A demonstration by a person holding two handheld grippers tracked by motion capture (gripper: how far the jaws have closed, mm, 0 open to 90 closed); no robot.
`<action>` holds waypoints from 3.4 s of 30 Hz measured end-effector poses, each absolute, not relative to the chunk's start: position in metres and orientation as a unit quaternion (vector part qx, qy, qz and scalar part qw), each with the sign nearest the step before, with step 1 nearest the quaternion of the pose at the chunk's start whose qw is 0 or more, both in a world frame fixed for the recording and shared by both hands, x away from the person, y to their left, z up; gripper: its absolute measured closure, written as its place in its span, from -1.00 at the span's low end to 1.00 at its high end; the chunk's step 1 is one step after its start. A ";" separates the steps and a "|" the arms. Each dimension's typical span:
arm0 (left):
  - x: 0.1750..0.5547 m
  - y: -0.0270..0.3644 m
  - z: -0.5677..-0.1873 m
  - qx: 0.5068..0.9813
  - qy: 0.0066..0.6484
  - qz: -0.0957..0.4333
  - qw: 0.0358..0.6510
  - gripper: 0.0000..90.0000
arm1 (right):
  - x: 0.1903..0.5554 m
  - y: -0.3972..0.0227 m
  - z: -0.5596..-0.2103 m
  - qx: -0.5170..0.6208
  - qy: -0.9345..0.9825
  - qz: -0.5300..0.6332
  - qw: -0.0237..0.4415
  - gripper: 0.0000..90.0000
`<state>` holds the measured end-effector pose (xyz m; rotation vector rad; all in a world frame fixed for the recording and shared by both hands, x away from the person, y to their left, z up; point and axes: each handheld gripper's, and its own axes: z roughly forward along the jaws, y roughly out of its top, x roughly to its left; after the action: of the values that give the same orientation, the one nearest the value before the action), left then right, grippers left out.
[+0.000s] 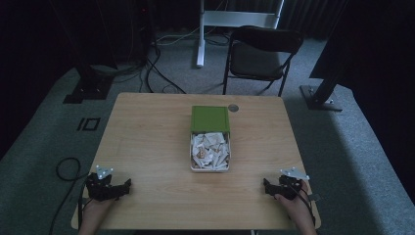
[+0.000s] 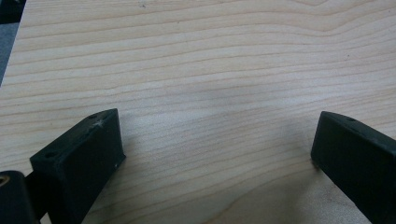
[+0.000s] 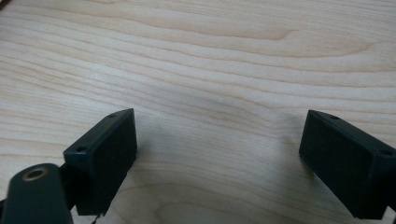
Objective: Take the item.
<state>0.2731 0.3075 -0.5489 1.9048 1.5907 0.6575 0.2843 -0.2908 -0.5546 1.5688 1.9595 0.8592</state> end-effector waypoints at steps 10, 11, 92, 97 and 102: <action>0.273 0.308 -0.549 0.711 0.594 0.246 0.283 -0.93 | 0.284 -0.291 -0.555 0.574 0.717 0.314 0.242 -0.76; 0.273 0.308 -0.549 0.711 0.594 0.246 0.283 -0.93 | 0.284 -0.291 -0.555 0.574 0.717 0.314 0.242 -0.76; 0.273 0.307 -0.549 0.710 0.595 0.246 0.284 -0.93 | 0.336 -0.149 -0.434 0.435 0.739 0.463 0.224 -0.66; 0.273 0.307 -0.549 0.710 0.595 0.246 0.284 -0.94 | 0.337 -0.137 -0.435 0.426 0.744 0.466 0.218 -0.64; 0.273 0.307 -0.549 0.711 0.595 0.246 0.284 -0.94 | 0.339 -0.127 -0.438 0.420 0.750 0.466 0.210 -0.64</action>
<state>0.2732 0.3074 -0.5489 1.9013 1.5917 0.6576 0.3388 -0.1269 -0.4383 1.1681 2.0853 1.2968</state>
